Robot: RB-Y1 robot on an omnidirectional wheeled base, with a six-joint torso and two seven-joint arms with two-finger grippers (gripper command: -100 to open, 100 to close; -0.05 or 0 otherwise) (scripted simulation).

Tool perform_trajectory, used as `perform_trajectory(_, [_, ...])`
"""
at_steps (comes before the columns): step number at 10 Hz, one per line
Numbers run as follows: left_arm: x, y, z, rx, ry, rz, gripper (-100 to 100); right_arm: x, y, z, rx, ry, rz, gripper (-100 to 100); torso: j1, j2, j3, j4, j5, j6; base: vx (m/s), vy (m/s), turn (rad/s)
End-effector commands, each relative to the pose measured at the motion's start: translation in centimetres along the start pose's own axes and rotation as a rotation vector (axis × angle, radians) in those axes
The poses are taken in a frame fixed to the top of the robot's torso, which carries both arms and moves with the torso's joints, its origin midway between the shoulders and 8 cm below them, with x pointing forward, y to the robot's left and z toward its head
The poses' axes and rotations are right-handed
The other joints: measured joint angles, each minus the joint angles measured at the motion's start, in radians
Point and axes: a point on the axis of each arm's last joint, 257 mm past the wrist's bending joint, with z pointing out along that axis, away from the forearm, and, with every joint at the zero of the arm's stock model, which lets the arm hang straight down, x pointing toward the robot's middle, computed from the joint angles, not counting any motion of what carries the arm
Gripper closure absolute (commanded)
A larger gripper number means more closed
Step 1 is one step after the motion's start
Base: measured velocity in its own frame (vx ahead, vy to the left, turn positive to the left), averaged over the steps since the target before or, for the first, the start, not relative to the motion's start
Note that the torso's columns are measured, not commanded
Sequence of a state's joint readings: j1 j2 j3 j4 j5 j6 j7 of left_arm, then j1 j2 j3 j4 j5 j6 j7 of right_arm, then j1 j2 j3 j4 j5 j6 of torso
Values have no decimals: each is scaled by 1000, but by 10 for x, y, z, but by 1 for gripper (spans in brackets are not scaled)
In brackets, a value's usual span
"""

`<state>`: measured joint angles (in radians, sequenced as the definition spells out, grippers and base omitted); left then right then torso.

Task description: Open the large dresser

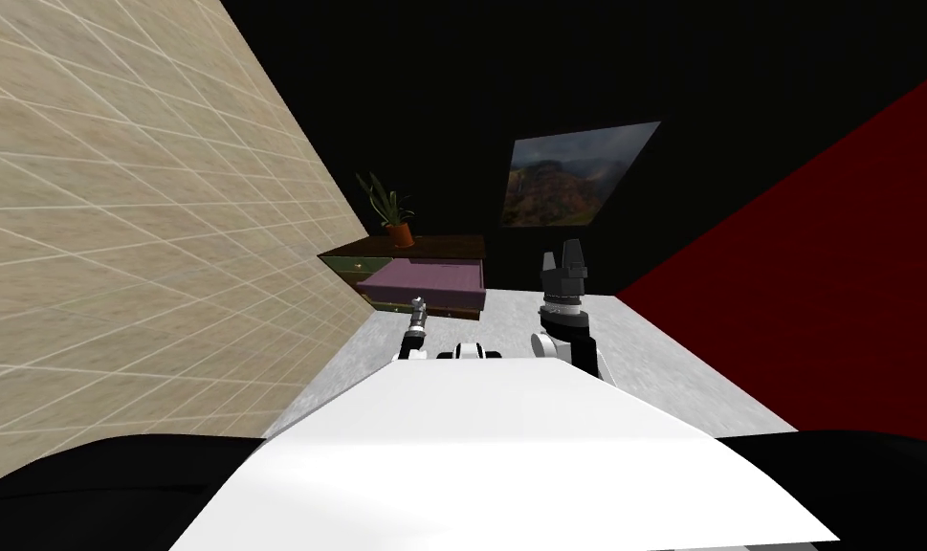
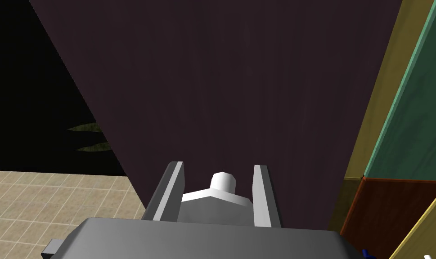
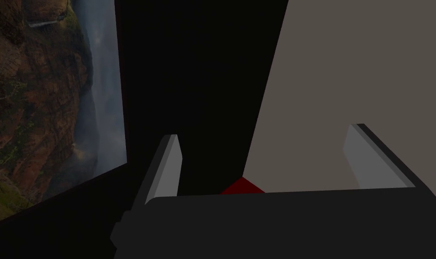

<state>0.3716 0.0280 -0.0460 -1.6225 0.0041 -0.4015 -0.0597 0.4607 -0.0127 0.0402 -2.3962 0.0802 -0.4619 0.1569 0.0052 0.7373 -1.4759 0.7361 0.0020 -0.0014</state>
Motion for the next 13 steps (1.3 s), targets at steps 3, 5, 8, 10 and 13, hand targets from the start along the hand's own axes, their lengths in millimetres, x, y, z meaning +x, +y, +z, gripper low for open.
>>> perform_trajectory(3, [-4, -22, 2, 0, -3, 3, -100, 0, 0, 0, 0, 0, 0, 0, -7, -6, -4, 1, -3, 2, 23, -14, -6])
perform_trajectory(5, [-6, -33, 2, 0, -5, 5, -100, 0, 0, 0, 0, 0, 0, 0, -5, 1, 0, 2, -2, 2, 17, -6, -12])
perform_trajectory(8, [-9, -49, 1, -2, -7, 7, -100, 0, 0, 0, 0, 0, 0, 0, -7, 6, 3, 7, -5, 1, 0, -2, -9])
perform_trajectory(10, [-9, -54, 1, -4, -8, 8, -100, 0, 0, 0, 0, 0, 0, 0, -9, 8, 3, 9, -7, 1, 0, -4, -8])
perform_trajectory(13, [-9, -38, -3, -42, -7, 5, 0, 0, 0, 0, 0, 0, 0, 0, -9, 9, 4, 9, -7, 1, 2, 1, 0])
